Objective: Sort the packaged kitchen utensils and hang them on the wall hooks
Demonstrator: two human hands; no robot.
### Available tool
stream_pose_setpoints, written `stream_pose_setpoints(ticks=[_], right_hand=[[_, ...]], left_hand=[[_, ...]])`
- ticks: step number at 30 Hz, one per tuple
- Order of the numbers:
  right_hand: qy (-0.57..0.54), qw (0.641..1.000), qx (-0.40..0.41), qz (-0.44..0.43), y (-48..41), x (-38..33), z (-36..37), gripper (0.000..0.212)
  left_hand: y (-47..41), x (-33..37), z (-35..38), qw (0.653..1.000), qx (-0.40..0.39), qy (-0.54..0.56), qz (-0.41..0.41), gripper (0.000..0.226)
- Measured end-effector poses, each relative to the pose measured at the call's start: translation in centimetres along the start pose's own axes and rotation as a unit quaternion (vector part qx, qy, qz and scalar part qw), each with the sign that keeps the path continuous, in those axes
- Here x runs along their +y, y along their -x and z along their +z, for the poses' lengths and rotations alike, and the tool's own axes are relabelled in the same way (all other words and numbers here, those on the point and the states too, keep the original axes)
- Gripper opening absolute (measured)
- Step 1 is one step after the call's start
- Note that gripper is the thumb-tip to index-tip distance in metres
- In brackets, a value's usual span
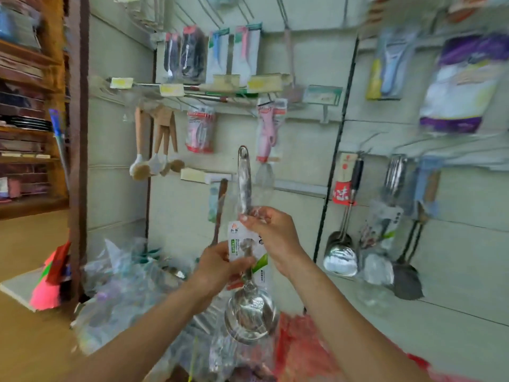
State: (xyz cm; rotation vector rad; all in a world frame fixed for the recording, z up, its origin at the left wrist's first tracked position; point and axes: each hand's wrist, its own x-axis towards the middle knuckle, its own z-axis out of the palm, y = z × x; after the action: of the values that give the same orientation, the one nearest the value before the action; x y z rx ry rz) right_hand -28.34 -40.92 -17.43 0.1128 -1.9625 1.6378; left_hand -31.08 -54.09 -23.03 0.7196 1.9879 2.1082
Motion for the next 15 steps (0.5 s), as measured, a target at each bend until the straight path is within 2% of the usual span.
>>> stream_pose_setpoints(ticks=[6, 9, 12, 15], right_hand=[[0.038, 0.994, 0.102, -0.015, 1.3, -1.2, -14.3, 0.017], [0.049, 0.988, 0.144, -0.015, 2.0, -1.9, -20.9, 0.005], [0.031, 0.982, 0.184, -0.001, 2.8, -2.7, -26.4, 0.007], [0.021, 0.974, 0.226, 0.006, 3.6, -3.3, -30.9, 0.011]], left_hand=[[-2.8, 1.1, 13.4, 0.993, -0.113, 0.011, 0.015, 0.017], [-3.9, 2.0, 19.9, 0.986, -0.162, 0.003, 0.026, 0.013], [-4.6, 3.0, 25.7, 0.979, -0.201, 0.001, 0.04, 0.004], [-5.2, 3.7, 30.4, 0.97, -0.237, -0.012, 0.06, 0.005]])
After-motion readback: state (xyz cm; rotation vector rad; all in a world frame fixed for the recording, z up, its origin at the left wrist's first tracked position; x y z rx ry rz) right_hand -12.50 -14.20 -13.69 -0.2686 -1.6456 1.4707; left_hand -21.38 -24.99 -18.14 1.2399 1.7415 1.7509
